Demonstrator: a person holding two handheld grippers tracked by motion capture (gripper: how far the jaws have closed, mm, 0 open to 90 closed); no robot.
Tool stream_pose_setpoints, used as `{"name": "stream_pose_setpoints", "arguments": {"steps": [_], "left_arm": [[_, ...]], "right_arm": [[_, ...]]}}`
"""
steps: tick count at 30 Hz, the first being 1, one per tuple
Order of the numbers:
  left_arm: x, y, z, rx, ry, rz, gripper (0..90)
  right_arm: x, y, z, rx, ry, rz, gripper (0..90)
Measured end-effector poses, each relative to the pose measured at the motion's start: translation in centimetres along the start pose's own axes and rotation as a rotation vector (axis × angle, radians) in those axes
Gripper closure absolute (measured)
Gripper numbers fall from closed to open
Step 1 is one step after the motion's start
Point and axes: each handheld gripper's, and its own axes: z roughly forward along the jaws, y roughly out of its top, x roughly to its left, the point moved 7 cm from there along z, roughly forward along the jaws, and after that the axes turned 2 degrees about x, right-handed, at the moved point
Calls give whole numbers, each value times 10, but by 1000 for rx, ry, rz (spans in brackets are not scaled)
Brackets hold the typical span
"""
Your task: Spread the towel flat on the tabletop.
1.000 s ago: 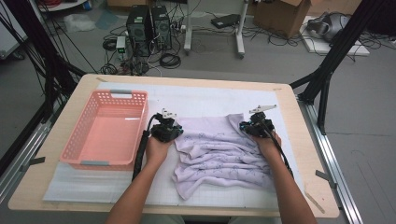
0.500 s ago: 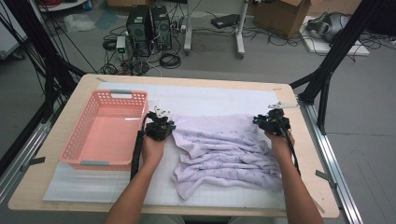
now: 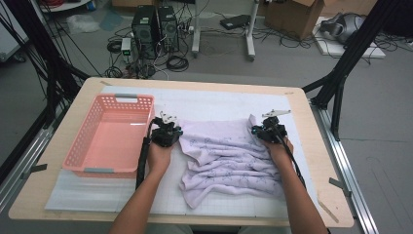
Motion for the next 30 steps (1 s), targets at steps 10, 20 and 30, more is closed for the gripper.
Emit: {"name": "stream_pose_setpoints", "arguments": {"steps": [10,20,30], "left_arm": [[-4,0,3,-15,-41,-18,833],[-51,5,20,-1,-270,6,444],[-68,2,30,65,-239,112,869]], "right_arm": [[-68,-10,-33,-4,-323,122,852],[-64,-7,-48,-118,-140,255,659],[-62,-19,-65,-103,-47,257,628]]}}
